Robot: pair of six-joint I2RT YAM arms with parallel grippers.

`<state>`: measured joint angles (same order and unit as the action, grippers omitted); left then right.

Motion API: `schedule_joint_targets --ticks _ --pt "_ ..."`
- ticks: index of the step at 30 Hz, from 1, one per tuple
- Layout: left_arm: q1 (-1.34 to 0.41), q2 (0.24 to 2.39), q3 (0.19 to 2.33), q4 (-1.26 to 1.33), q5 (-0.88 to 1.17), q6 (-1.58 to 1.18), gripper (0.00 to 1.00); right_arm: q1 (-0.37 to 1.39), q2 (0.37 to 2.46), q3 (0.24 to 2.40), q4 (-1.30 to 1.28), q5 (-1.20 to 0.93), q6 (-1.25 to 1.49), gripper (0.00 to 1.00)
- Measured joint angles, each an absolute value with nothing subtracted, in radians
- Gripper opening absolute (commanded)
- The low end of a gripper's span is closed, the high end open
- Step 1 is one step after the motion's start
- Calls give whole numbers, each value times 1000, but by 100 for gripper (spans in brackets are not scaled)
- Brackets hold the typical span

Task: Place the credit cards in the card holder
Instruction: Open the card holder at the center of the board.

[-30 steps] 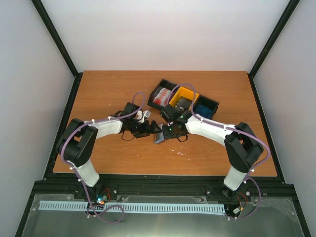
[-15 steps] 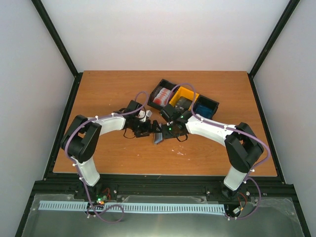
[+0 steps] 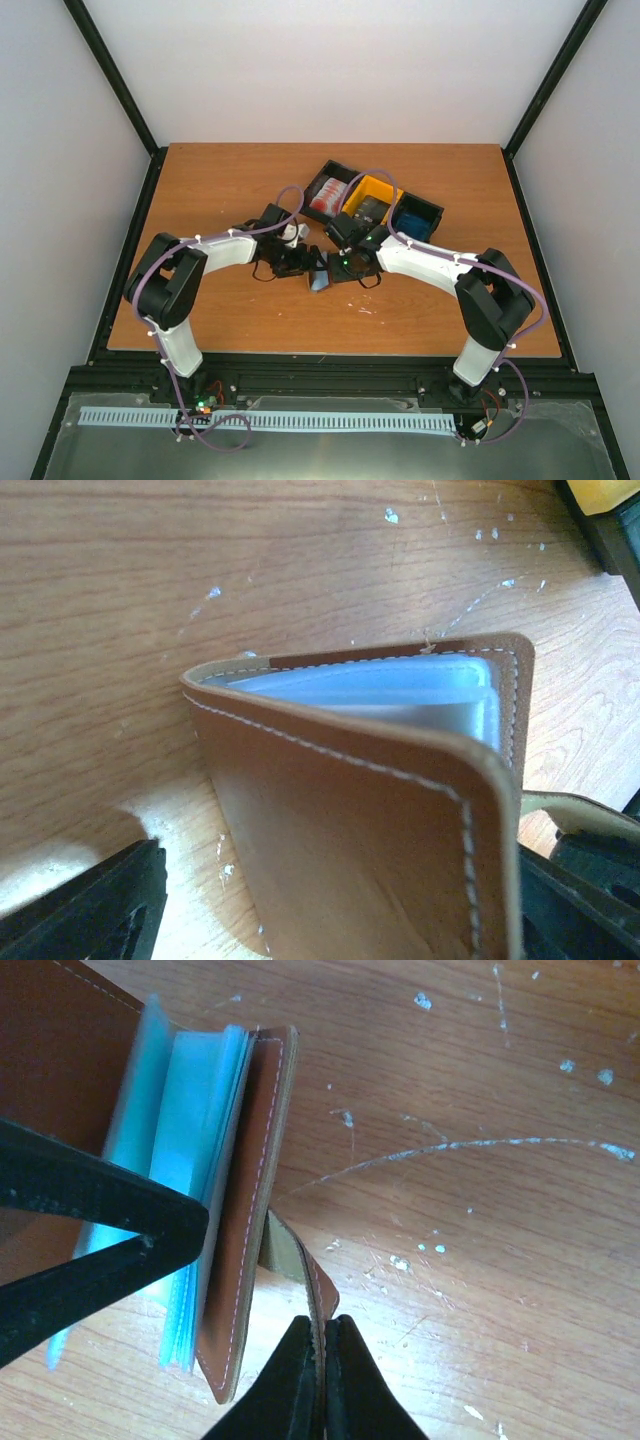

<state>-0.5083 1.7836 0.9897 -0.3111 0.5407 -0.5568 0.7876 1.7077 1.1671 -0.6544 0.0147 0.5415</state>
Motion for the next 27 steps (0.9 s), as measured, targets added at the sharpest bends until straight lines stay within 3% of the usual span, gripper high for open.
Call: schedule_joint_targets --ticks 3,9,15,27 --pt "-508 1781 983 -307 541 -553 86 787 1708 1162 -655 16 546 3" --pt "-509 1762 963 -291 549 -542 96 786 1708 1161 -657 19 551 3" --pt "-511 1755 958 -292 550 -532 97 786 1708 1160 -657 20 551 3" --pt "-512 1752 953 -321 500 -530 66 786 1708 1156 -658 25 553 3"
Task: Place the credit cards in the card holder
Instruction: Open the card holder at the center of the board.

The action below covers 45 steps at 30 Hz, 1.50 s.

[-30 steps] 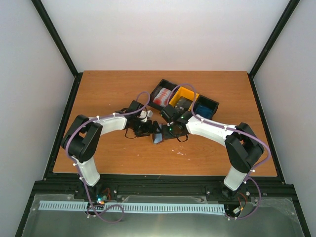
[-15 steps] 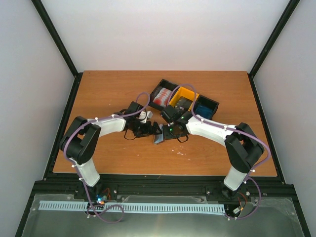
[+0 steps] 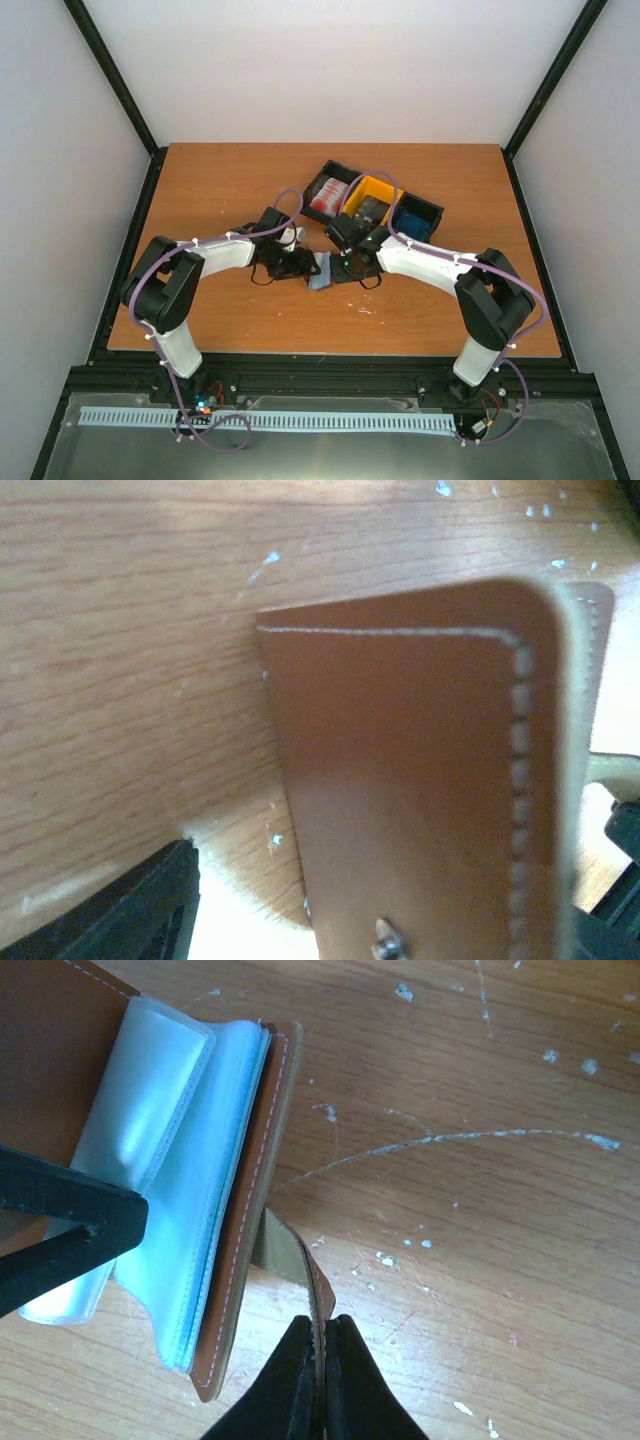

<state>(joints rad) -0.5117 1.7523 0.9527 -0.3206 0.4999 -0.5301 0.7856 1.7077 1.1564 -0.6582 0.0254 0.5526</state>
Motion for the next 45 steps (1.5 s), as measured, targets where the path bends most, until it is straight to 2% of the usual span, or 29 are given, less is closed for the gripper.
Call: schedule_joint_targets --ticks 2,3,6,8,14,20,23,32,38,45 --pt "-512 1753 953 -332 482 -529 60 786 1708 1156 -659 34 556 5" --pt "-512 1753 953 -337 477 -532 58 786 1708 1156 -661 43 559 9" --pt "-512 1753 953 -349 458 -532 52 785 1706 1156 -674 77 575 29" --pt "-512 1753 953 -354 455 -532 49 785 1696 1157 -698 107 581 33" --pt "-512 1753 953 -364 462 -535 44 784 1641 1201 -728 117 588 31" --pt "-512 1753 953 -364 477 -537 44 784 1602 1231 -651 4 589 9" --pt "-512 1753 953 -364 480 -538 44 784 1639 1238 -605 -66 594 7" --pt "-512 1753 952 -364 480 -541 43 784 1783 1238 -562 -157 604 6" --pt "-512 1752 945 -364 475 -550 50 784 1850 1239 -542 -185 610 6" --pt "-512 1704 912 -369 448 -581 60 784 1922 1238 -505 -233 603 25"
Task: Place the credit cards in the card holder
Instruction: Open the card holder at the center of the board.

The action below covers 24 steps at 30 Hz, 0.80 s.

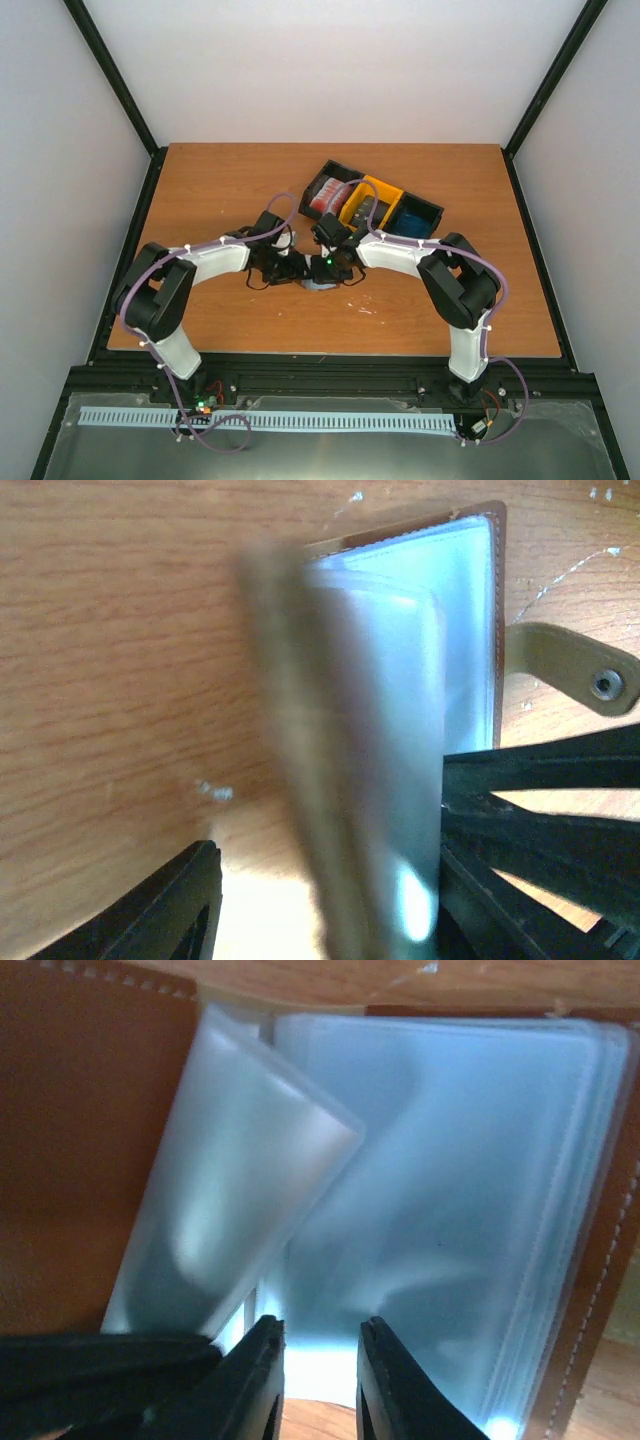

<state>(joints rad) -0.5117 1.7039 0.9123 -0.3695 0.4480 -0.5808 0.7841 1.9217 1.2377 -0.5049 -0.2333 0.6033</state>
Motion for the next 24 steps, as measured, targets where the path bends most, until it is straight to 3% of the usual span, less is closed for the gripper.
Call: schedule_joint_targets --ticks 4,8,11,24 --pt "-512 1628 897 -404 395 -612 68 784 1922 1237 -481 -252 595 42" --pt "-511 1528 883 -432 317 -650 70 786 1922 1237 -467 -255 583 63" --pt "-510 1459 864 -444 256 -696 69 796 1922 1245 -462 -242 570 71" --pt "-343 1121 694 -463 118 -919 66 959 2037 1415 -621 126 535 82"
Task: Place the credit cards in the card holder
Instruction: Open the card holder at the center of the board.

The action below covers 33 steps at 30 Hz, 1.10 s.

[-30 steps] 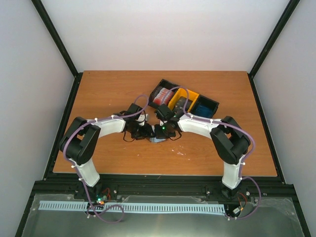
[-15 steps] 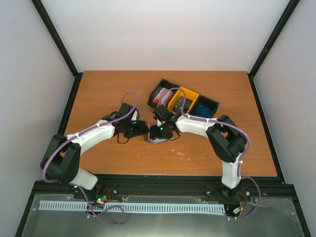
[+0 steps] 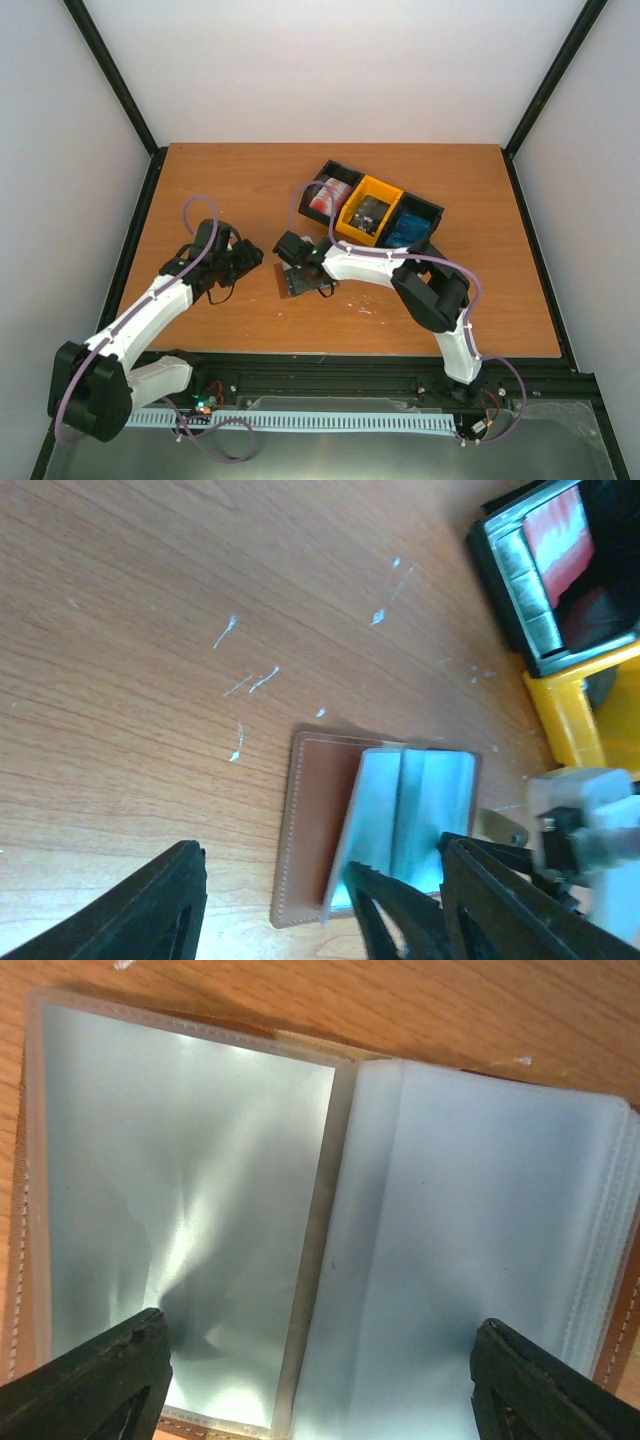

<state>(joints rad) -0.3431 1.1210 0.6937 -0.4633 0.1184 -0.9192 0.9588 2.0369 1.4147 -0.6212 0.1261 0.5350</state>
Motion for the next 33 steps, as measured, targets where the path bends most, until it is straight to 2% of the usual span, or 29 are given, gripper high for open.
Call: schedule_joint_targets --ticks 5,10,17,19,20,23,33 --pt "-287 1047 622 -406 192 -953 66 997 2066 1438 -644 234 542 87" --pt "-221 1060 500 -270 374 -976 62 997 2061 1422 -629 243 548 87" --pt "-219 1245 474 -70 619 -960 46 997 2051 1399 -595 236 547 86" --pt "-219 1301 488 -38 662 -947 43 997 2046 1389 -582 233 546 83" --pt "-219 1332 500 -23 680 -940 42 997 2044 1384 -576 233 546 79" --pt "-219 1425 542 17 717 -919 41 992 2035 1370 -560 229 543 74" --pt "-219 1621 611 100 774 -873 38 975 2014 1341 -528 195 528 73"
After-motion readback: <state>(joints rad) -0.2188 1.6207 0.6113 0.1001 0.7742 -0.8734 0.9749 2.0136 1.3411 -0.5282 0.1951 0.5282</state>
